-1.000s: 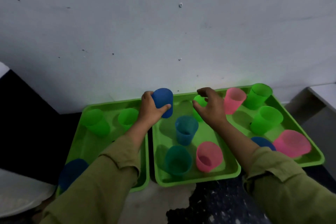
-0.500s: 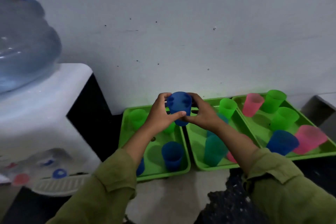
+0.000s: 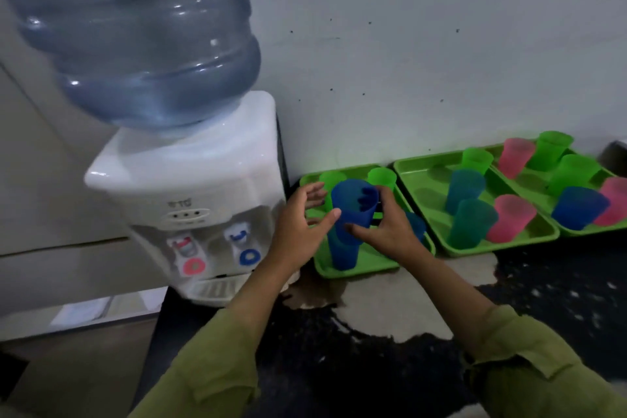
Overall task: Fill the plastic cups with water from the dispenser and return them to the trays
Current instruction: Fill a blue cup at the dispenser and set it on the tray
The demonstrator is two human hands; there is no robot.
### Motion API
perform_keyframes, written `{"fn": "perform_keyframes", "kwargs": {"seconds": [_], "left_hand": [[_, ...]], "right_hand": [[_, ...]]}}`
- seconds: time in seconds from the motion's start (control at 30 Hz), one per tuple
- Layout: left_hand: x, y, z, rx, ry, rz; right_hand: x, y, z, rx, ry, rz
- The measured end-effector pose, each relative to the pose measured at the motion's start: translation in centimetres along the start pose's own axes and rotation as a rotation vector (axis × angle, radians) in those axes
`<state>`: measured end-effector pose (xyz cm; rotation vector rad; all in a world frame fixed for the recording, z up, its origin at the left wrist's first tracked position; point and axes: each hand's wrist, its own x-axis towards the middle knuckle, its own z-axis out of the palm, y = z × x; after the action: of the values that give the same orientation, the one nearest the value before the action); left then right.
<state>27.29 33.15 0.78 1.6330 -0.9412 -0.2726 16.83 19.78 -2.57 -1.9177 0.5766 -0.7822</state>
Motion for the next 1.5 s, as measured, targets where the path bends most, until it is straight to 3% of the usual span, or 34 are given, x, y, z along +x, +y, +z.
{"fn": "perform_keyframes", "kwargs": {"seconds": [0.17,0.4,0.53,0.63,1.07,1.5], "left_hand": [[-4.4,-2.6,-5.7,0.020,0.200,0.007],[-7.8,-6.6,-12.8,0.108,0.464,-0.144],[-8.5,-8.2,-16.0,0.131,0.527,-0.227],[-8.7,-9.4,-17.8,0.172,0.539,-0.256],[-8.6,-10.8,-20.5,0.218,0.450,-0.314],[-9.6,-13.2,-19.9,0.208,0.336,-0.368]], "right_hand": [[-4.8,-1.0,5.6,-0.014,-0.048,0.055],[-9.5,-1.9,13.8,-0.012,-0.256,0.126],[-10.7,-1.5,18.4,-0.090,-0.373,0.153],[-10.2,-2.0,21.7,-0.111,-0.401,0.190],[-6.0,-4.1,28.8,-0.140,-0.242,0.317],[-6.1,-4.5,28.5,-0.132,-0.315,0.307]]}}
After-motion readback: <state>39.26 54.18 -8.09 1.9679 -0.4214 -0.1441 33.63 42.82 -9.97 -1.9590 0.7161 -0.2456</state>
